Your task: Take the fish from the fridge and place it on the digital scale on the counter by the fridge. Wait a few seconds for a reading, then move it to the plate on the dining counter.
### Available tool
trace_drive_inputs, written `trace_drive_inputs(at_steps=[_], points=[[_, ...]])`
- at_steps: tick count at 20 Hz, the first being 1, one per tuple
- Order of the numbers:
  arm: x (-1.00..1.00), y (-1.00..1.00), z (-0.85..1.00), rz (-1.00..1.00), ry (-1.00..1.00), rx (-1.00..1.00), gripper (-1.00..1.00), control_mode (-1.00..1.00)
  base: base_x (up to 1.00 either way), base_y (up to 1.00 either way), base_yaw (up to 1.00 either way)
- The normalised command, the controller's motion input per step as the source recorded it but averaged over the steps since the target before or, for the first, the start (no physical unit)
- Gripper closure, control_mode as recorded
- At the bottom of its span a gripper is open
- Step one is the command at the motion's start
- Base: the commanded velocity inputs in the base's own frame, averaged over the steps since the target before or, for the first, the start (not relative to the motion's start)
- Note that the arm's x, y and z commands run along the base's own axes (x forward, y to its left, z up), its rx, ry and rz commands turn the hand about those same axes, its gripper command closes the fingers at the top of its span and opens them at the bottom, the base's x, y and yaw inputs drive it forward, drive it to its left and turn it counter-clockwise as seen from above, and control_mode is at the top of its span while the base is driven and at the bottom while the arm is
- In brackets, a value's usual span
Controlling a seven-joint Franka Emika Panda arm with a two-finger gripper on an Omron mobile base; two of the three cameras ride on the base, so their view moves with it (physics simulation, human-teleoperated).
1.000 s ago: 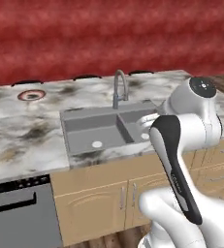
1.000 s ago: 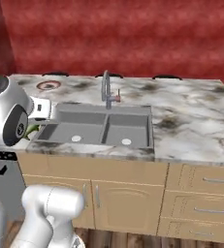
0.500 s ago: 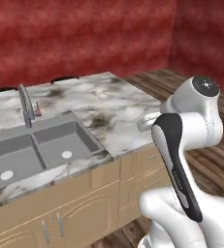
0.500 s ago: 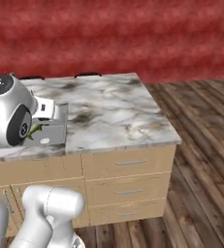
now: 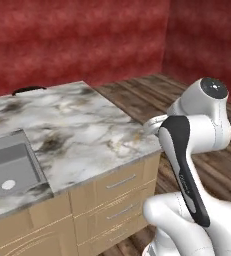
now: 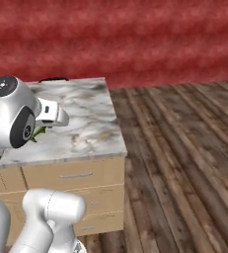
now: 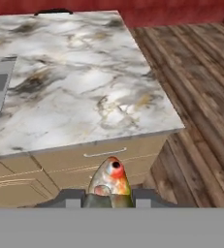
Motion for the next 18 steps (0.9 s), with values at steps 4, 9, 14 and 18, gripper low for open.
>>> trace_drive_inputs(at_steps=[4, 9, 14, 18], points=[[0.0, 0.0, 0.0, 0.0, 0.0, 0.0, 1.0, 1.0, 0.55, -1.0, 0.22], [0.0, 0.0, 0.0, 0.0, 0.0, 0.0, 1.0, 1.0, 0.47, -1.0, 0.26], [0.0, 0.0, 0.0, 0.0, 0.0, 0.0, 1.0, 1.0, 0.44, -1.0, 0.32], [0.0, 0.0, 0.0, 0.0, 0.0, 0.0, 1.0, 1.0, 0.48, -1.0, 0.37]])
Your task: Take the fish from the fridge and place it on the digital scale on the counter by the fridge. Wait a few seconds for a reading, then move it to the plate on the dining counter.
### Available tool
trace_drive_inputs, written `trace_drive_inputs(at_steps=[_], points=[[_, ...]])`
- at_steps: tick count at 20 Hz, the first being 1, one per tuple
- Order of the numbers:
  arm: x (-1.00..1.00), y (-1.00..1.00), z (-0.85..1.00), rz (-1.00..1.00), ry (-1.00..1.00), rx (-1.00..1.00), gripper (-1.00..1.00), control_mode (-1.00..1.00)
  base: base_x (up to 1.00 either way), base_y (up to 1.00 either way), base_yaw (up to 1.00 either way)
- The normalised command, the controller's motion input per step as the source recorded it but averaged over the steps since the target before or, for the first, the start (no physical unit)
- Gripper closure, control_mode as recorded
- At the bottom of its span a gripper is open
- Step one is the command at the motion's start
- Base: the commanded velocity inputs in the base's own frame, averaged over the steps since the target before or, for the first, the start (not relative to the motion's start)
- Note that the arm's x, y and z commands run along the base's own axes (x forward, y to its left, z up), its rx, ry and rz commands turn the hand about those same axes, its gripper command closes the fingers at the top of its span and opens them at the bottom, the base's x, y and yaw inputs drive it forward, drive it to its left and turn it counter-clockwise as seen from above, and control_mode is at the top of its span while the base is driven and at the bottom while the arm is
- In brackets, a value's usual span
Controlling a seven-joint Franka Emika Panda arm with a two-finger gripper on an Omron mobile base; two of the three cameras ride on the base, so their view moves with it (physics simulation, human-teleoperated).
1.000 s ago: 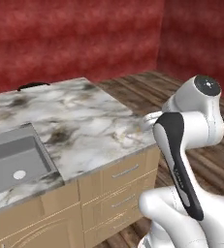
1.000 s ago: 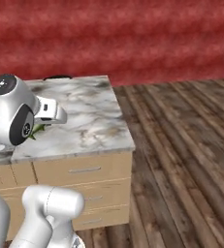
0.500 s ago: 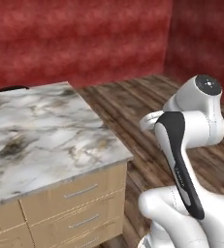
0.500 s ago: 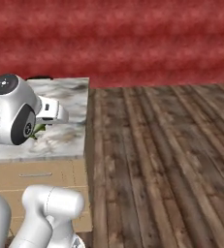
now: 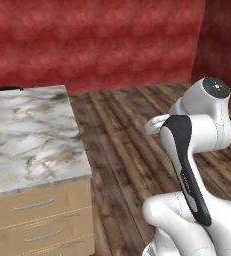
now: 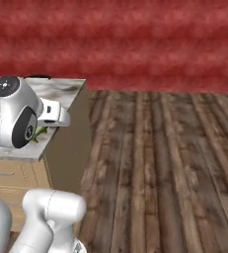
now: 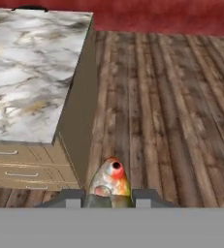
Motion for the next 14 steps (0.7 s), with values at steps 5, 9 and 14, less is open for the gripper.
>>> trace_drive_inputs(at_steps=[5, 9, 14], points=[[0.0, 0.0, 0.0, 0.0, 0.0, 0.0, 1.0, 1.0, 0.6, -1.0, 0.38], [0.0, 0.0, 0.0, 0.0, 0.0, 0.0, 1.0, 1.0, 0.71, -1.0, 0.36], [0.0, 0.0, 0.0, 0.0, 0.0, 0.0, 1.0, 1.0, 0.83, -1.0, 0.33]])
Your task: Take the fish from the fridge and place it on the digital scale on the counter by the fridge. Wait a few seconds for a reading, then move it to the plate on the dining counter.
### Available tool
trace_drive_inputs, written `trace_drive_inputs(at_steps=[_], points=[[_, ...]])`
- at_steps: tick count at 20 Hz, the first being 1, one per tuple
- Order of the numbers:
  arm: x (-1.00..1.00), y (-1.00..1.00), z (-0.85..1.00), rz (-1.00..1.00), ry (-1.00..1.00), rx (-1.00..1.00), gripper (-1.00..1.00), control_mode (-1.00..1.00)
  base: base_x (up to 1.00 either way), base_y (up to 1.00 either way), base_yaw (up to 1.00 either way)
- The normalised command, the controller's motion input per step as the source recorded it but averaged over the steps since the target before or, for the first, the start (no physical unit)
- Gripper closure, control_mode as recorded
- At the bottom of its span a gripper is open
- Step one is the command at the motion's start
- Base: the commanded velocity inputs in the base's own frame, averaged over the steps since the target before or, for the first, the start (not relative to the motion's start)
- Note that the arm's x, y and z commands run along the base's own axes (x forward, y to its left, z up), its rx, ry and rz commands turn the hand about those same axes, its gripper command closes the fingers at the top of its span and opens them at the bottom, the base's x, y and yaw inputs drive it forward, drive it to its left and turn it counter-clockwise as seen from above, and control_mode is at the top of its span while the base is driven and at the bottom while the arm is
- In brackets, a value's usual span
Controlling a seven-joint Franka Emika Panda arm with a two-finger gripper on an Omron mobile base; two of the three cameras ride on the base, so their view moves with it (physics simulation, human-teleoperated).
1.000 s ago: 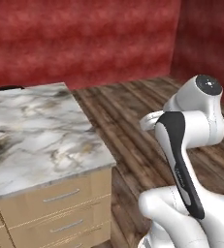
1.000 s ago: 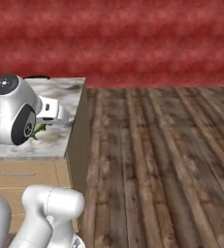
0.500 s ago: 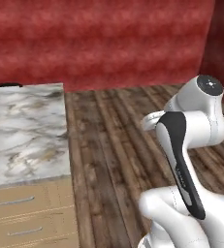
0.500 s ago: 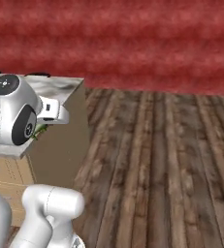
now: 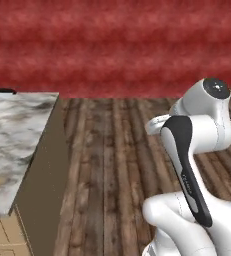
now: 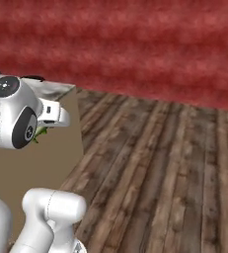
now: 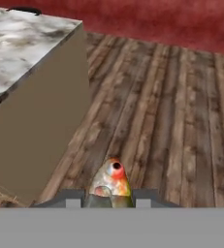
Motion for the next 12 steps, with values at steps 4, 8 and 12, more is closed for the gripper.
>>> trace_drive_inputs(at_steps=[4, 8, 12], points=[[0.0, 0.0, 0.0, 0.0, 0.0, 0.0, 1.0, 1.0, 0.9, -0.99, 0.33], [0.0, 0.0, 0.0, 0.0, 0.0, 0.0, 1.0, 1.0, 0.95, -0.87, 0.37], [0.0, 0.0, 0.0, 0.0, 0.0, 0.0, 1.0, 1.0, 1.0, -0.7, 0.43]])
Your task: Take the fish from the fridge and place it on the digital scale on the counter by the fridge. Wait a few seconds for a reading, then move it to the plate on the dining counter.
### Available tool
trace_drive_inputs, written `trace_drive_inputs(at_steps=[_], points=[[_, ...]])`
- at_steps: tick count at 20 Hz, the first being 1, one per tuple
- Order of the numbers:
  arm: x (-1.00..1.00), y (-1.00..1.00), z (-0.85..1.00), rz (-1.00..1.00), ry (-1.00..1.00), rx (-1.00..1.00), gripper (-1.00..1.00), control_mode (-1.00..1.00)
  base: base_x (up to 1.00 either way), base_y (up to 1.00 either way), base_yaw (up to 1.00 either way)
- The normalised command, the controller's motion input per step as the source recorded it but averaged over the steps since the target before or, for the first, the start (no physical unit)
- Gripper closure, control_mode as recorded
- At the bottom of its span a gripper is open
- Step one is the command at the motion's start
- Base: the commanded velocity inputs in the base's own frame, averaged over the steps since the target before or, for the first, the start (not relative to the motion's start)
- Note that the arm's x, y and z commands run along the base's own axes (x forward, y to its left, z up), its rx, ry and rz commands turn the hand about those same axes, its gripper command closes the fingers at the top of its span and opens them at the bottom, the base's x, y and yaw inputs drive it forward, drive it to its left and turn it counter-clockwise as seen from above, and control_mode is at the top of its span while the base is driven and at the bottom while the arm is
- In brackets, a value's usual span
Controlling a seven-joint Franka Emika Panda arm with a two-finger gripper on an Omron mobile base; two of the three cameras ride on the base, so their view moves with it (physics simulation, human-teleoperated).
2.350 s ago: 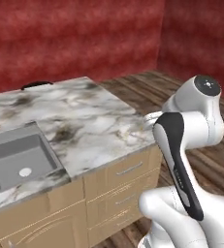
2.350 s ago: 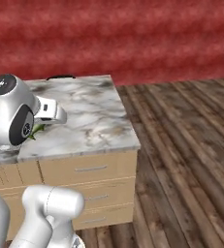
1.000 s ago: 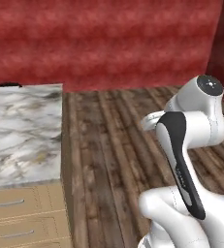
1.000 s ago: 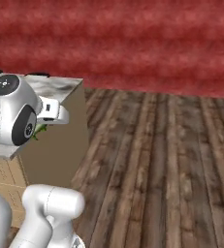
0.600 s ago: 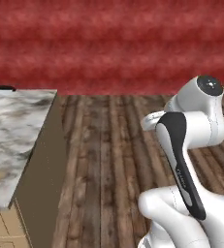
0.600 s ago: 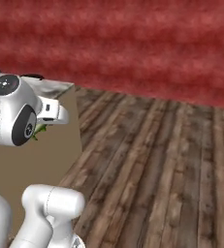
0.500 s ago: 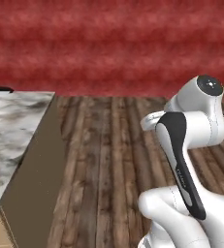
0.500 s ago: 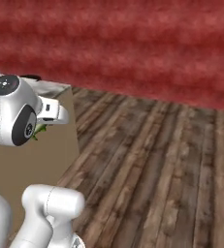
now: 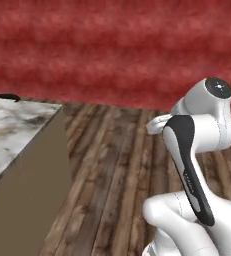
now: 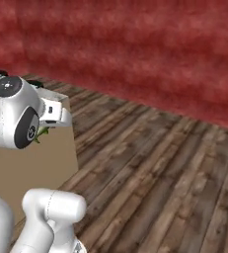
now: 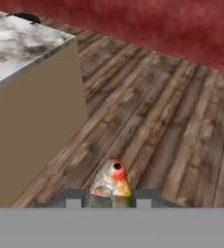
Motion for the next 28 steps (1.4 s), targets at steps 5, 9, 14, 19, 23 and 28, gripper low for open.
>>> trace_drive_inputs(at_steps=[5, 9, 14, 19, 23, 28], points=[[0.0, 0.0, 0.0, 0.0, 0.0, 0.0, 1.0, 1.0, 1.0, -0.6, 0.47], [0.0, 0.0, 0.0, 0.0, 0.0, 0.0, 1.0, 1.0, 1.0, -0.64, 0.46], [0.0, 0.0, 0.0, 0.0, 0.0, 0.0, 1.0, 1.0, 0.93, -0.77, 0.43], [0.0, 0.0, 0.0, 0.0, 0.0, 0.0, 1.0, 1.0, 0.93, -0.79, 0.41], [0.0, 0.0, 0.0, 0.0, 0.0, 0.0, 1.0, 1.0, 0.93, -0.78, 0.41], [0.0, 0.0, 0.0, 0.0, 0.0, 0.0, 1.0, 1.0, 0.91, -0.78, 0.41]])
